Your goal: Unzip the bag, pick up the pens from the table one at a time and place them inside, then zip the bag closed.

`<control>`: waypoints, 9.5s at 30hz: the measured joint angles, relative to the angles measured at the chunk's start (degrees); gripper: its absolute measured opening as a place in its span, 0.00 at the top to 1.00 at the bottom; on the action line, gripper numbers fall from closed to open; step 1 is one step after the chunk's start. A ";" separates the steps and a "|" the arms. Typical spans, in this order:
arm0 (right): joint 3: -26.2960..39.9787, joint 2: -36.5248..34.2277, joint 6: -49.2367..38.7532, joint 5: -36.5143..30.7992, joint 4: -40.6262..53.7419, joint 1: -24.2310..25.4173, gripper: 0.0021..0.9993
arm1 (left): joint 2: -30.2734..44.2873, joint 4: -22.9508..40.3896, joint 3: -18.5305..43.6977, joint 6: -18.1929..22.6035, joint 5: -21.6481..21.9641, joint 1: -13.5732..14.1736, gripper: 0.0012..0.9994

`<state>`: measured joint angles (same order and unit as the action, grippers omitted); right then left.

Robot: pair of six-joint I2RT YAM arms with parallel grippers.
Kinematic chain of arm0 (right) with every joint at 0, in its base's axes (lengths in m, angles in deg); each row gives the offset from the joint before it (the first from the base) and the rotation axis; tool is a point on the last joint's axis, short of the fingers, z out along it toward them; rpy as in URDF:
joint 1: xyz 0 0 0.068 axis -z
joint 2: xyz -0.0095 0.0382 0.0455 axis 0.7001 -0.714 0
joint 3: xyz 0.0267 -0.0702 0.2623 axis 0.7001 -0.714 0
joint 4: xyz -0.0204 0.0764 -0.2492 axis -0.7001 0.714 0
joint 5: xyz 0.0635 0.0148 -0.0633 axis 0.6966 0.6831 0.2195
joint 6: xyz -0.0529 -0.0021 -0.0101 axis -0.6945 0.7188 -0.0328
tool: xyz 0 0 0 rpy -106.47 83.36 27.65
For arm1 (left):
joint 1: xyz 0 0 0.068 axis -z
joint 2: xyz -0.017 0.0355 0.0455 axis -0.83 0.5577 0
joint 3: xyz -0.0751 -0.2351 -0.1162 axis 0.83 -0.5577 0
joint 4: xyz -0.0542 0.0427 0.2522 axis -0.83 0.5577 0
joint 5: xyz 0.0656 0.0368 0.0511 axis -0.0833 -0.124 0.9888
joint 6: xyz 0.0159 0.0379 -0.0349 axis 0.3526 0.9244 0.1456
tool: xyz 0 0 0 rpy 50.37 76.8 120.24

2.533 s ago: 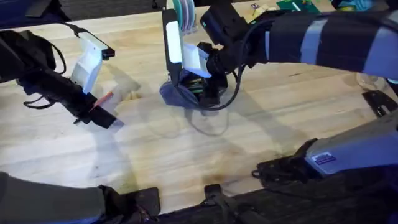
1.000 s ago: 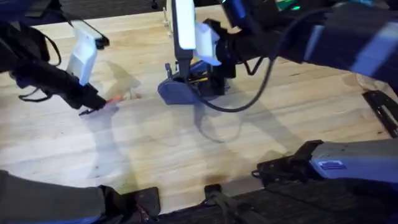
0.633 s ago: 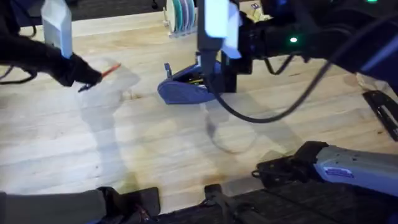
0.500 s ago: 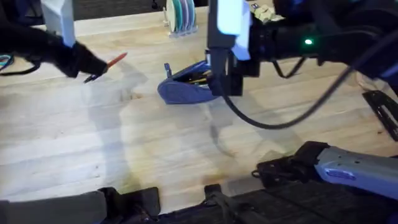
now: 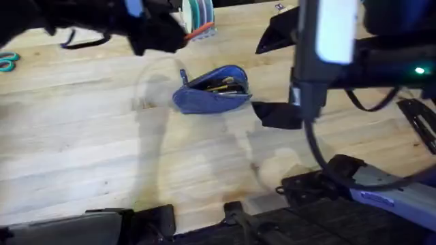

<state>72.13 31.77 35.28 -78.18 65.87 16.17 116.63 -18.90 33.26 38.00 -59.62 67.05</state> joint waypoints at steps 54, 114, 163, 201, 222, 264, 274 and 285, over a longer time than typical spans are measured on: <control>0.00 4.06 0.01 0.00 0.34 0.00 0.00 | 16.09 -1.01 0.02 -19.31 25.18 16.95 0.96; 0.00 -11.71 30.07 10.03 -15.47 0.00 0.00 | -1.22 16.93 4.22 5.77 16.47 -7.26 0.01; 0.00 -43.36 60.17 20.61 -47.20 0.00 0.00 | 12.28 29.07 4.83 41.62 0.83 -20.90 0.01; 0.00 -42.09 65.13 20.58 -48.46 -0.07 0.97 | 12.28 29.33 4.83 41.60 -1.62 -20.90 0.01; -0.02 -39.37 65.13 19.71 -47.87 0.04 0.97 | 24.72 25.50 4.85 41.59 -8.24 -15.71 0.01; 0.00 -38.25 61.07 17.57 -31.09 11.58 0.97 | 28.94 21.19 4.85 41.40 -12.01 -8.66 0.96; 0.00 -38.26 57.68 19.85 -24.99 20.32 0.97 | 28.94 22.47 4.85 41.40 -12.44 -8.51 0.96; 0.00 -38.26 54.25 18.17 -19.27 30.13 0.97 | 28.94 24.06 4.85 41.38 -12.92 -8.38 0.96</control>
<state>72.13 -6.49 89.53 -60.01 46.60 46.30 145.56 5.17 38.11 79.38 -72.54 58.67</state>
